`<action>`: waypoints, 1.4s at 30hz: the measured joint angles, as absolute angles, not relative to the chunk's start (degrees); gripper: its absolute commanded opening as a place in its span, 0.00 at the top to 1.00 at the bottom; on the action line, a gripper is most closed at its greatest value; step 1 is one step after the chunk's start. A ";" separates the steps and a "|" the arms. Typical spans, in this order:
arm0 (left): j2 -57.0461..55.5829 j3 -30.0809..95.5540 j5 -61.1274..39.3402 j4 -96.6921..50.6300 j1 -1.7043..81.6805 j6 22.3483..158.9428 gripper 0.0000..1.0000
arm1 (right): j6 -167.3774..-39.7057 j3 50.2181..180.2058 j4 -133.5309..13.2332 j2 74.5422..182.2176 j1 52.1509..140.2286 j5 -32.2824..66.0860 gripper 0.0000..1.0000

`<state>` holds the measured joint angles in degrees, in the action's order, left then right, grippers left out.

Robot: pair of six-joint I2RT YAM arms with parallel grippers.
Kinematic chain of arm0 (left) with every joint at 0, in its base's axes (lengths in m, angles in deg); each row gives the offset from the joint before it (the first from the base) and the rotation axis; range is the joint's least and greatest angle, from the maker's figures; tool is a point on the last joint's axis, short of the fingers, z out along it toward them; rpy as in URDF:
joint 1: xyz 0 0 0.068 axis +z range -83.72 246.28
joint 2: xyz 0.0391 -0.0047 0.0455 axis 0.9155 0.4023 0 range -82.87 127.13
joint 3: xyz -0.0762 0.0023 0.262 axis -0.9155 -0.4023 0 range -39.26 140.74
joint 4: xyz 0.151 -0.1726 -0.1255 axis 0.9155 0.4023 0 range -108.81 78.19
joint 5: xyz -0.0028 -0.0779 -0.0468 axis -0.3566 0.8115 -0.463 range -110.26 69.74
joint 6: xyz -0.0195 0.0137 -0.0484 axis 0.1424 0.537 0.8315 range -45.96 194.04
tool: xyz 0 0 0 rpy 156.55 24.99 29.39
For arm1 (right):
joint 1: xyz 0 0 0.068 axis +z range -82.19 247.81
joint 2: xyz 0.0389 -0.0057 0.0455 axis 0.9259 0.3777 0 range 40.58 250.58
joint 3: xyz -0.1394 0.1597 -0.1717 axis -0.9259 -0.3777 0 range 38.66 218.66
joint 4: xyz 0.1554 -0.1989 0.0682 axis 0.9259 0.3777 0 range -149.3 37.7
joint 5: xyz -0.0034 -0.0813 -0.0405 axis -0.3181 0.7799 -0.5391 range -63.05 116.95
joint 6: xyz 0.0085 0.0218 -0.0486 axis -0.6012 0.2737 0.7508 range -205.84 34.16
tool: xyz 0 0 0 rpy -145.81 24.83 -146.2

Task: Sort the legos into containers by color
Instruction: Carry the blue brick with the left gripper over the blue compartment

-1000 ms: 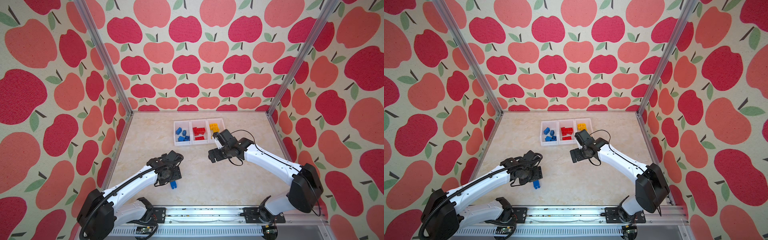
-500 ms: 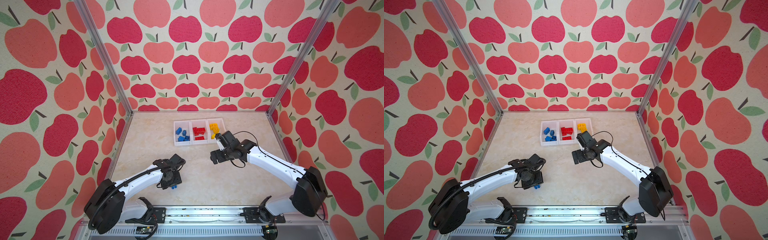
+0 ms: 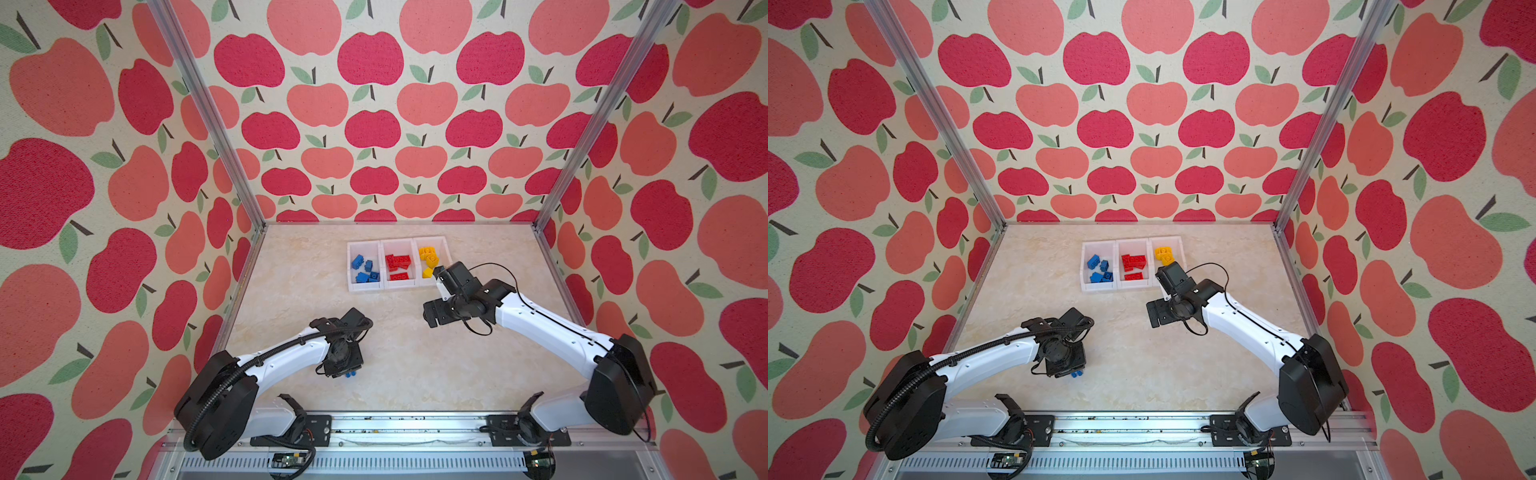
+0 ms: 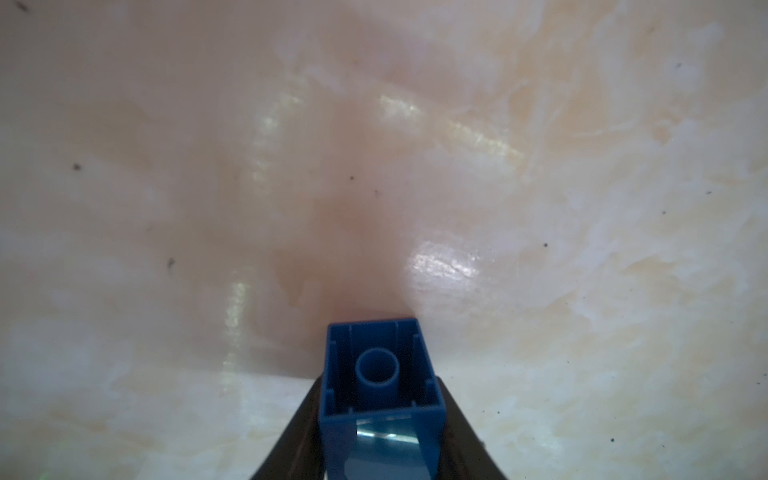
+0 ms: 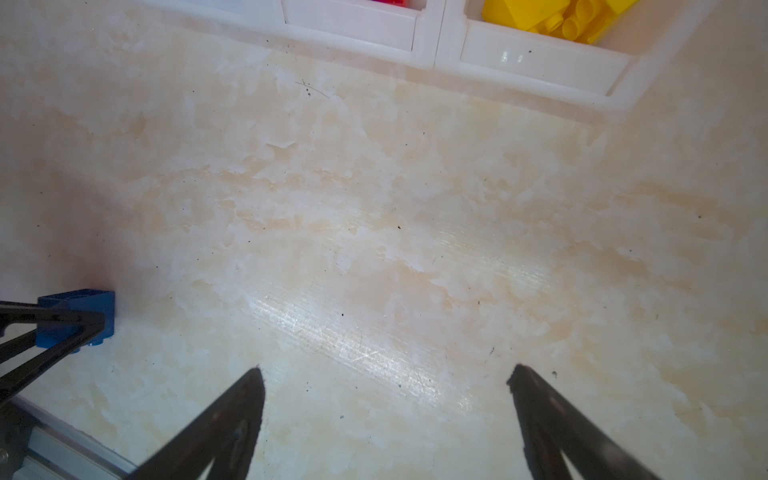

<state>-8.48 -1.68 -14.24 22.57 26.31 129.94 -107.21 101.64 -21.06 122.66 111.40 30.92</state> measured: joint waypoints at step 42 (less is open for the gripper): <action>16.10 44.61 -19.23 23.93 42.31 106.57 0.78 | -111.10 97.12 -20.23 114.01 107.86 30.46 0.05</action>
